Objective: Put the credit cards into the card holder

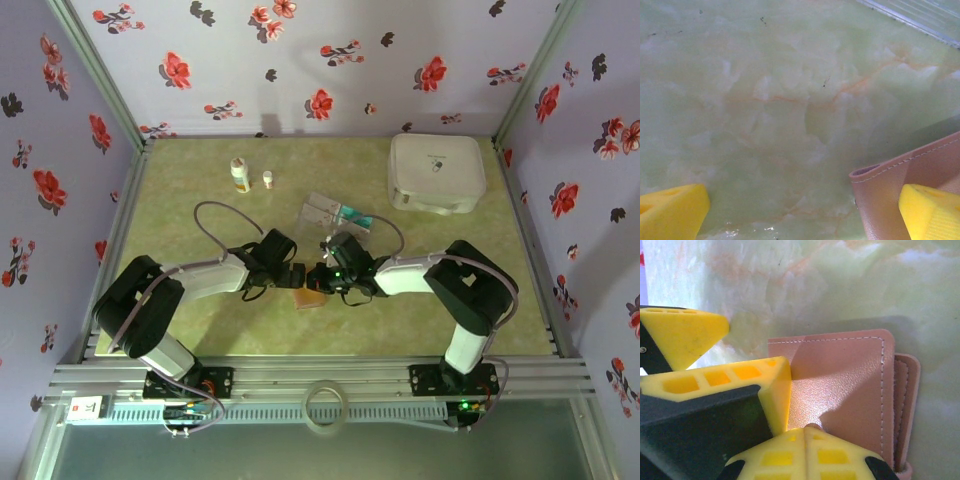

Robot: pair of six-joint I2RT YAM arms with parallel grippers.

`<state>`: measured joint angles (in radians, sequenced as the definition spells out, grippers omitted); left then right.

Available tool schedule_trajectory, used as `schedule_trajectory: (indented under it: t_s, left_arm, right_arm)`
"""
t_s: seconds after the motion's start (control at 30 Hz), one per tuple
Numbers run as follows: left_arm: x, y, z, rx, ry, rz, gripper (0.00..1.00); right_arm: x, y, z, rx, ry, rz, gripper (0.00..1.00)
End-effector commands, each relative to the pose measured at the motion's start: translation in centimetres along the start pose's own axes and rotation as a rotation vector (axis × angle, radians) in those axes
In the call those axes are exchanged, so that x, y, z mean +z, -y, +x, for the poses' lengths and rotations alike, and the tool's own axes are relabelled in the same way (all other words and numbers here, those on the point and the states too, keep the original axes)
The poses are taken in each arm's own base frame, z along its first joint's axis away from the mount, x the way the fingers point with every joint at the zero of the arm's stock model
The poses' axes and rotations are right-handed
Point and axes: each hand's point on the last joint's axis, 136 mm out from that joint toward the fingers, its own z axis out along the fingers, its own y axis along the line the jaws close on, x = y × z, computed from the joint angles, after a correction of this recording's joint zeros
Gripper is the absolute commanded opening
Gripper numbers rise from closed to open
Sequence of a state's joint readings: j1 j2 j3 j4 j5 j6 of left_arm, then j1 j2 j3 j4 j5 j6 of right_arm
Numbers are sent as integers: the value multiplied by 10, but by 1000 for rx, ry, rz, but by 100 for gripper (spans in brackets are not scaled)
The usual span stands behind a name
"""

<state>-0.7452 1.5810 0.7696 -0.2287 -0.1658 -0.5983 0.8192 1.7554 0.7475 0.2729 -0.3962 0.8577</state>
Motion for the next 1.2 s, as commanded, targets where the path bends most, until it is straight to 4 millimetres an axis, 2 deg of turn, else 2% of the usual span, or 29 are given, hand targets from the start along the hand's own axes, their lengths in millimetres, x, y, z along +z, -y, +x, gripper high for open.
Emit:
schedule_trajectory:
  t_s: [0.0,0.17,0.33,0.53,0.67,0.93,1.17]
  left_arm:
    - [8,-35,26,16,-79,-124,100]
    - [-3,-33,17,18,-55,-112,100]
    - [-17,-30,7,11,-25,-90,100]
    - [-21,-26,11,11,-22,-52,100]
    - [-22,-20,13,12,-2,-12,100]
    - [-32,3,-7,14,73,69,100]
    - [-20,7,-10,22,66,66,100]
  right_arm:
    - [-1,110,41,165,-76,353,0]
    - [-2,99,36,162,-65,309,0]
    - [-6,73,21,130,-36,234,0]
    - [-7,56,9,107,-21,205,0]
    - [-7,53,8,105,-22,194,0]
    - [-5,54,10,115,-21,184,0]
    - [-4,53,10,121,-17,178,0]
